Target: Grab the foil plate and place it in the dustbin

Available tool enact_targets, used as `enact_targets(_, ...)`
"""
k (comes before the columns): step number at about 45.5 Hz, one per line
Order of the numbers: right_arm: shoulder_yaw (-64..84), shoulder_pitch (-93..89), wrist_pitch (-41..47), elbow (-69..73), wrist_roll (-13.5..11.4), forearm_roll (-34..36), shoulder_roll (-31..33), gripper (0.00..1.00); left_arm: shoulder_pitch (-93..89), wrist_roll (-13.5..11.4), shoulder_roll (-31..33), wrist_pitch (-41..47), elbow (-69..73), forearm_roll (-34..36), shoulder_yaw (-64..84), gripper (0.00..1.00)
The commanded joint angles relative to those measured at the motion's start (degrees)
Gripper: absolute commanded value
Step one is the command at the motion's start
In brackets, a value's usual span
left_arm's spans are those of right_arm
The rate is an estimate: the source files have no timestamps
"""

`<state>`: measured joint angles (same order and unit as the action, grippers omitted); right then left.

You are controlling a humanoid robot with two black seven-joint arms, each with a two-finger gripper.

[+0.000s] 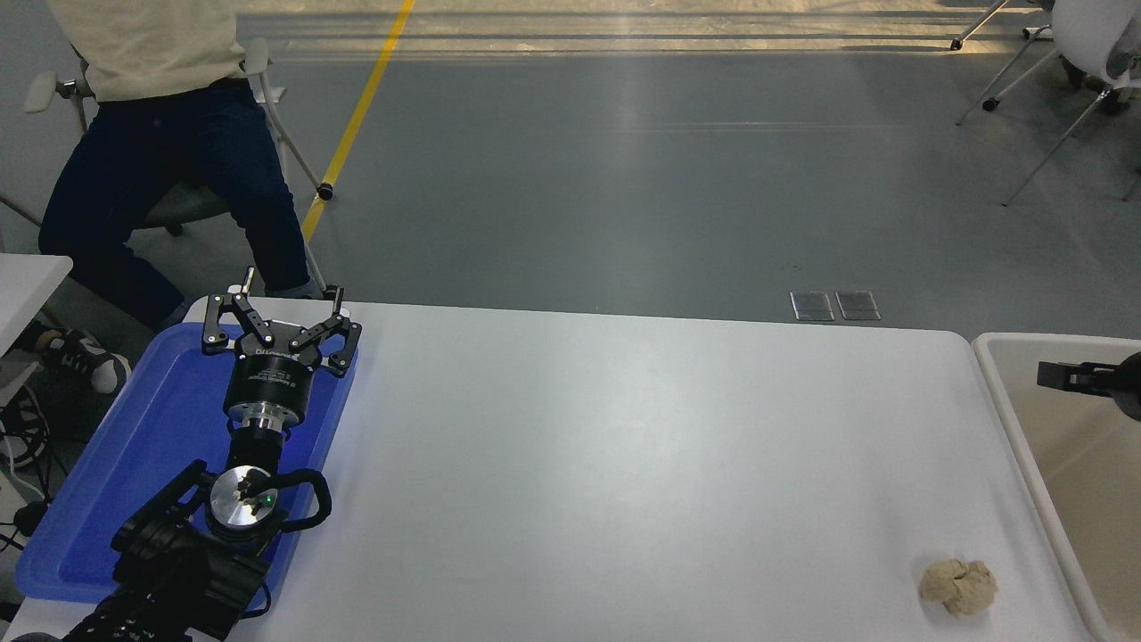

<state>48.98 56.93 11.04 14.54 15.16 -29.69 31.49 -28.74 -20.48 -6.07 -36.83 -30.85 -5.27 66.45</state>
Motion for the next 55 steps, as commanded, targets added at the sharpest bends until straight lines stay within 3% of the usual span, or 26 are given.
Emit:
enact_targets(1, -1.3, 11.6, 0.0, 18.5, -3.4, -1.3, 4.4, 1.0, 0.0, 0.0, 0.0, 0.0, 0.0, 0.0, 0.0, 1.0)
enact_targets(12, 1.9, 24.4, -0.2, 37.9, -8.6, -10.1, 8.5, 1.0, 0.0, 0.0, 0.0, 0.0, 0.0, 0.1, 0.0, 1.0)
enact_targets(27, 16.5, 39.8, -2.7, 56.9, -12.3, -9.8, 7.3, 1.0, -0.1, 0.1, 0.0, 0.0, 0.0, 0.1, 0.0, 1.0)
enact_targets(32, 19.4, 44.4, -2.2, 59.7, -12.3, -8.3, 5.3, 1.0, -0.1, 0.1, 0.0, 0.0, 0.0, 0.1, 0.0, 1.0)
enact_targets(43, 23.9, 55.8, -0.4, 72.2, -12.3, 6.0, -2.4, 1.0, -0.1, 0.1, 0.0, 0.0, 0.0, 0.1, 0.0, 1.0)
enact_targets(55, 24.1, 63.1, 3.5, 75.0, -12.0, 7.4, -10.0, 1.0, -0.1, 0.2, 0.0, 0.0, -0.1, 0.1, 0.0, 1.0)
